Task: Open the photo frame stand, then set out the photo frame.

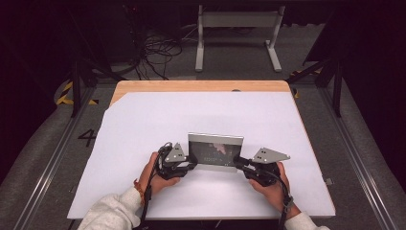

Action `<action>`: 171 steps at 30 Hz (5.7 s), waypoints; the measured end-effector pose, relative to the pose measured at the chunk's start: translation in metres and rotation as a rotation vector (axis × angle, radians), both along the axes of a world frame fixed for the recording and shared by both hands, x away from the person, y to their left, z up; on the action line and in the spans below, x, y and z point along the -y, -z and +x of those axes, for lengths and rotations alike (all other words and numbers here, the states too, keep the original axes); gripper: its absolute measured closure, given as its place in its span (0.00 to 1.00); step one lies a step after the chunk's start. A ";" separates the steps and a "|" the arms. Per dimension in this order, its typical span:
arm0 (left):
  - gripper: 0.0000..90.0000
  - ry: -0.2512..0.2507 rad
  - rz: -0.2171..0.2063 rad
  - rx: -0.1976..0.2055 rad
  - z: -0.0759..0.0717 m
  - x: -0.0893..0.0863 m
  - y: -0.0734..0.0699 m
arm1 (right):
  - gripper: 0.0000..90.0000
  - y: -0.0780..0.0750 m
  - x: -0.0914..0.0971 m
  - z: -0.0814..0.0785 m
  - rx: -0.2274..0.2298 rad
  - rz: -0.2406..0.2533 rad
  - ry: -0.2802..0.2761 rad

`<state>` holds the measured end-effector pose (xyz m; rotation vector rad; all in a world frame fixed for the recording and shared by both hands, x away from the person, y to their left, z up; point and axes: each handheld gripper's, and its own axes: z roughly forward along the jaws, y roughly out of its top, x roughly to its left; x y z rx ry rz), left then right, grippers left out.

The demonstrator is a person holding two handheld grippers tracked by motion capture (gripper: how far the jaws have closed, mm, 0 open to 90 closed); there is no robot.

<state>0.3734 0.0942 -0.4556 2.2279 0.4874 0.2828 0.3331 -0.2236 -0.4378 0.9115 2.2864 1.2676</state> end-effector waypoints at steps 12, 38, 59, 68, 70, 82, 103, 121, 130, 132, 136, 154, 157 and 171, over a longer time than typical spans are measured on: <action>0.79 0.014 0.011 -0.008 0.005 -0.005 -0.001 | 0.85 0.002 -0.003 0.004 -0.005 0.003 0.017; 0.82 0.019 0.013 -0.045 0.002 -0.008 0.001 | 0.85 0.004 -0.002 0.006 -0.044 0.013 0.016; 0.73 0.020 0.017 0.014 -0.006 -0.013 -0.008 | 0.78 -0.010 0.006 -0.002 0.033 -0.051 0.038; 0.70 0.012 0.019 0.035 -0.007 -0.015 -0.012 | 0.75 -0.015 0.007 -0.005 0.063 -0.084 0.045; 0.69 0.010 0.022 0.036 -0.008 -0.015 -0.012 | 0.74 -0.016 0.007 -0.006 0.062 -0.090 0.048; 0.66 0.002 0.026 0.066 -0.016 -0.024 -0.016 | 0.69 -0.017 0.015 -0.011 0.061 -0.114 0.045; 0.38 -0.026 0.038 0.108 -0.023 -0.030 -0.019 | 0.57 -0.020 0.011 -0.016 0.062 -0.154 0.049; 0.16 -0.092 0.043 0.075 -0.035 -0.059 -0.010 | 0.34 -0.021 0.025 -0.022 0.060 -0.207 0.078; 0.14 -0.099 0.038 0.087 -0.040 -0.066 -0.012 | 0.26 -0.013 0.030 -0.030 0.073 -0.260 0.098; 0.14 -0.100 0.043 0.096 -0.041 -0.067 -0.012 | 0.25 -0.013 0.031 -0.031 0.076 -0.270 0.098; 0.15 -0.110 0.046 0.108 -0.043 -0.072 -0.012 | 0.23 -0.011 0.041 -0.036 0.090 -0.249 0.097; 0.15 -0.157 0.023 0.093 -0.059 -0.104 -0.008 | 0.19 -0.001 0.059 -0.043 0.088 -0.224 0.131; 0.15 -0.153 0.025 0.093 -0.063 -0.108 -0.006 | 0.18 0.001 0.058 -0.043 0.089 -0.219 0.123; 0.11 -0.143 0.042 0.056 -0.060 -0.104 0.001 | 0.16 0.011 0.052 -0.040 0.072 -0.254 0.107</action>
